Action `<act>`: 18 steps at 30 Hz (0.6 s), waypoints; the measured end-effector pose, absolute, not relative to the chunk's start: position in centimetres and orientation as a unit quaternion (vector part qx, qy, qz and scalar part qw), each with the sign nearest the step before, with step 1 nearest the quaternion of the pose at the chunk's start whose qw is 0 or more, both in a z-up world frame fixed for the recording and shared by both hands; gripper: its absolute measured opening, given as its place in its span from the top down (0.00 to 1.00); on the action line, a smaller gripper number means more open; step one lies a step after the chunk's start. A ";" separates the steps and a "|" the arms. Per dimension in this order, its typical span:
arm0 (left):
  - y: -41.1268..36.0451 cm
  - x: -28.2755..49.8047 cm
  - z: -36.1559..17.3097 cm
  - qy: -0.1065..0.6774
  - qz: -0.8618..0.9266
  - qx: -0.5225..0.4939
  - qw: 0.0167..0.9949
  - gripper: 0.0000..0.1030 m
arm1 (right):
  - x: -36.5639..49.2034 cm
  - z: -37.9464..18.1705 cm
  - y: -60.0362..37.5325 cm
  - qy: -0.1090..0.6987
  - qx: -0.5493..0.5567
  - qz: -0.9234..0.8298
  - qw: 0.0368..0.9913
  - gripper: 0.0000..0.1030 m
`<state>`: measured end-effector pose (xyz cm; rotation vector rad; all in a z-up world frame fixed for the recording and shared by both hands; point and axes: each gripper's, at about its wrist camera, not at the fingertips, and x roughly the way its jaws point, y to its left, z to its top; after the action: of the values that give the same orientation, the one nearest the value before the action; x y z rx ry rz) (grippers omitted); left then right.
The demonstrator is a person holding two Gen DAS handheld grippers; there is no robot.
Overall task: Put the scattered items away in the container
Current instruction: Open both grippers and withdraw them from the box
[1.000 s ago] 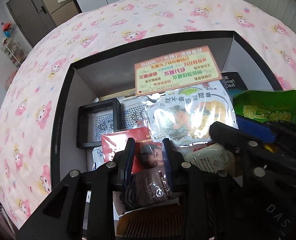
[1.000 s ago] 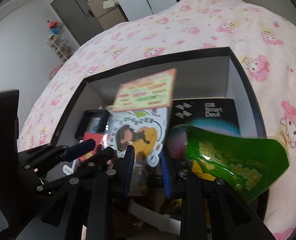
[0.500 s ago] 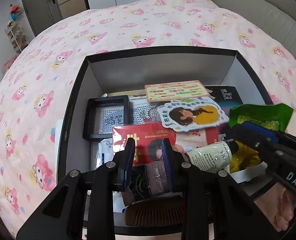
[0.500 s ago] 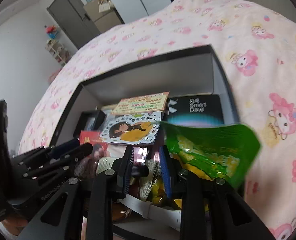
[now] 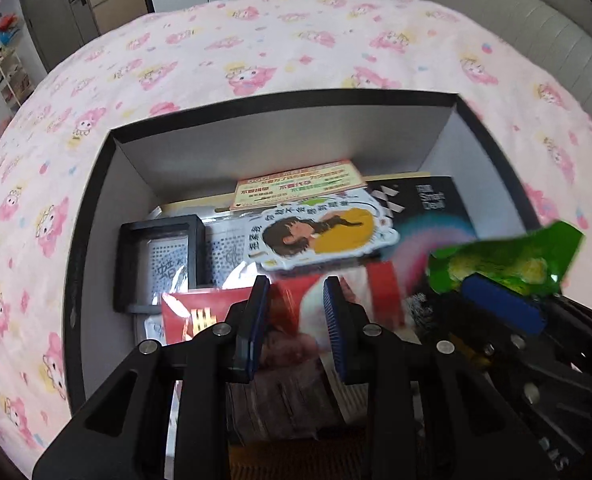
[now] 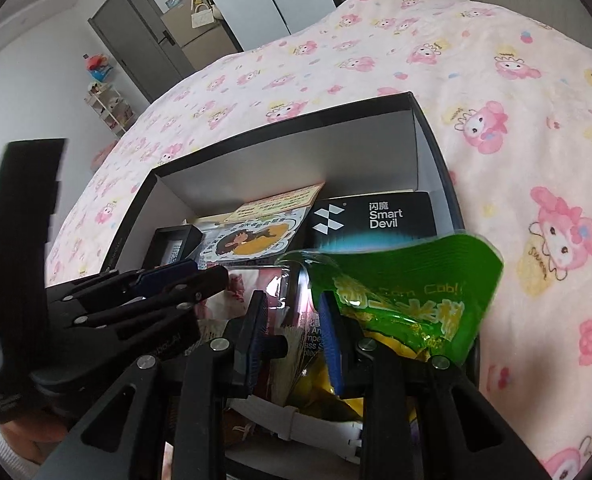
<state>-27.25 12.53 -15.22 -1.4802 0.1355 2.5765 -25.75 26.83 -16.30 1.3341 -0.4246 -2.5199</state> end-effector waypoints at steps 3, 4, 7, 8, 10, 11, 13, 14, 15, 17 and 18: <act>12.4 -24.6 -13.3 0.014 0.881 -0.464 0.096 0.74 | -23.7 -15.6 26.9 -0.160 0.447 -0.874 0.104 0.77; 12.3 -23.7 -12.6 0.008 0.885 -0.455 0.099 0.74 | -23.0 -15.2 26.7 -0.156 0.442 -0.878 0.101 0.77; 11.9 -21.1 -10.7 -0.006 0.895 -0.431 0.110 0.71 | -20.3 -13.7 26.1 -0.146 0.423 -0.889 0.096 0.77; 11.7 -20.1 -10.2 -0.003 0.898 -0.426 0.114 0.70 | -19.3 -13.2 26.0 -0.146 0.415 -0.893 0.094 0.77; 11.3 -18.2 -9.1 0.005 0.901 -0.416 0.123 0.68 | -17.5 -12.5 26.0 -0.157 0.405 -0.896 0.095 0.77; 11.1 -17.4 -8.7 0.009 0.901 -0.414 0.127 0.67 | -16.5 -12.2 25.8 -0.160 0.400 -0.897 0.096 0.77; 10.4 -16.0 -8.2 0.008 0.900 -0.415 0.133 0.67 | -15.2 -11.6 25.4 -0.162 0.393 -0.900 0.096 0.77; 10.0 -15.5 -8.1 0.005 0.899 -0.416 0.137 0.67 | -14.5 -11.3 25.2 -0.162 0.390 -0.902 0.096 0.77; 9.5 -14.8 -8.0 0.002 0.897 -0.419 0.139 0.67 | -13.9 -11.1 24.8 -0.163 0.387 -0.902 0.097 0.77; 8.7 -13.7 -7.9 0.005 0.897 -0.419 0.138 0.66 | -13.0 -11.0 24.3 -0.170 0.385 -0.901 0.102 0.77; 8.4 -13.2 -7.9 0.007 0.898 -0.419 0.138 0.66 | -12.6 -11.0 24.0 -0.173 0.387 -0.900 0.104 0.77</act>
<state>-13.15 8.37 -7.86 -1.2118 0.0200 2.5966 -12.59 23.98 -11.02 1.1414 -0.5115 -2.6537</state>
